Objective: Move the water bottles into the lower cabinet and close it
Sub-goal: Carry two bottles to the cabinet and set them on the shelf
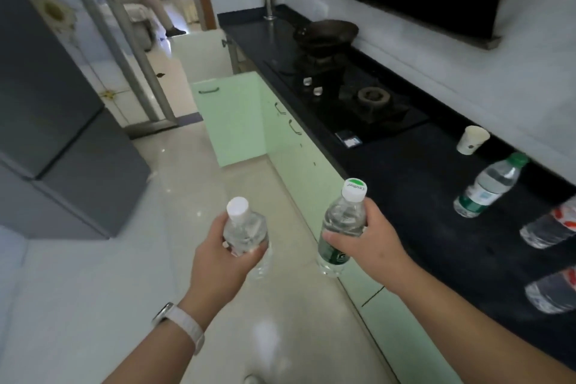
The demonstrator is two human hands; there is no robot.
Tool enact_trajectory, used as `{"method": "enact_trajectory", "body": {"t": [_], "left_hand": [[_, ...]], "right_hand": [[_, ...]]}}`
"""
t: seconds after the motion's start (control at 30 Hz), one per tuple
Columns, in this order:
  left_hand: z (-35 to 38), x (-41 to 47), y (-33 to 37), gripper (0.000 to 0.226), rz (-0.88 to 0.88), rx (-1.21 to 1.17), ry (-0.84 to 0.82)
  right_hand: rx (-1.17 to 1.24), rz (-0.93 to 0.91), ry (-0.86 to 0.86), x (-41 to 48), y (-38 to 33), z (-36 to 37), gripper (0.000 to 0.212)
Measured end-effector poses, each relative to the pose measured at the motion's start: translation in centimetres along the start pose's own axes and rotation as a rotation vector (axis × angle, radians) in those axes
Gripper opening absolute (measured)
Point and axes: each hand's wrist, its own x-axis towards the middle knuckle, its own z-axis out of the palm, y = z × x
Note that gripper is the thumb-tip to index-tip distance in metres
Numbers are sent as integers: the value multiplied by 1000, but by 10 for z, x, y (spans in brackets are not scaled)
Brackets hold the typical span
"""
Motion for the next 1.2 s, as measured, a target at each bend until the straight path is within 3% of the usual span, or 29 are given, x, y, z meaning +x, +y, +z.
{"method": "enact_trajectory", "body": {"t": [0.2, 0.47, 0.77, 1.2], "left_hand": [[-84, 32, -47, 68, -54, -30, 68], [-155, 64, -77, 73, -118, -21, 207], [-176, 120, -97, 68, -235, -5, 331], [-157, 310, -59, 63, -209, 58, 420]], "right_hand": [[-64, -59, -78, 20, -53, 98, 45], [-91, -134, -152, 60, -97, 175, 45], [-73, -110, -253, 147, -109, 231, 47], [-24, -172, -371, 357, -167, 264, 54]]}}
